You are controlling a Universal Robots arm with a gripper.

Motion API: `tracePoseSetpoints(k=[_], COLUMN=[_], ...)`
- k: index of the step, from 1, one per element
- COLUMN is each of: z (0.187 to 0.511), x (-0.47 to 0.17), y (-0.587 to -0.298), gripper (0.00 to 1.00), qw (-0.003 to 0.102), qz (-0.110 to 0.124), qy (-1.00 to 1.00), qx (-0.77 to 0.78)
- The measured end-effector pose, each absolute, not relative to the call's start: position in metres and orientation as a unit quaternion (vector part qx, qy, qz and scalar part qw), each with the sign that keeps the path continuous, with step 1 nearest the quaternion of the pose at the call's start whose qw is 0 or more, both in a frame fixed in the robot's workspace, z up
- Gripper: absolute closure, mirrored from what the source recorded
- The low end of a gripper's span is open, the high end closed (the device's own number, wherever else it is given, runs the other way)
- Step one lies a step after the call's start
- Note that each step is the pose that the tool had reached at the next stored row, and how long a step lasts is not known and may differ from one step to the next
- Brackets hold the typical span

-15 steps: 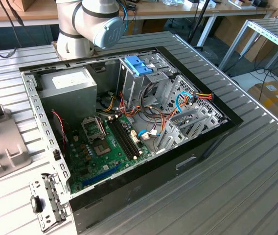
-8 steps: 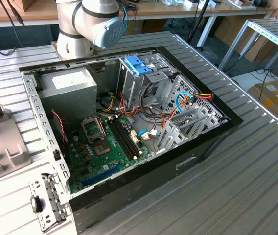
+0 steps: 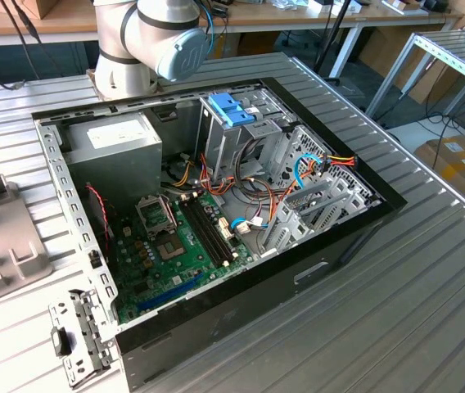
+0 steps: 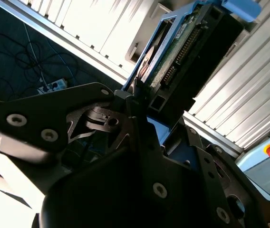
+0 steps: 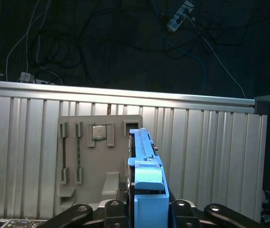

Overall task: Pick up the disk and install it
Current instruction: 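Pick up the disk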

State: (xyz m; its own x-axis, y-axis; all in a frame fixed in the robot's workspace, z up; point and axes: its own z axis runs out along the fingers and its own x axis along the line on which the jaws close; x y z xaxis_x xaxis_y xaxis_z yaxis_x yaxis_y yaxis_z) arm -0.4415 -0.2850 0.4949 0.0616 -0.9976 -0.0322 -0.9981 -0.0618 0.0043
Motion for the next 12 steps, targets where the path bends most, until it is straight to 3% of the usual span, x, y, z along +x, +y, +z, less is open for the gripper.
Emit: tracePoseSetpoints(k=[12], z=[0.4948], x=[-0.4415], y=[-0.2906], gripper=[0.63], qw=[0.01], qz=[0.013], qy=[0.685], qx=[-0.729])
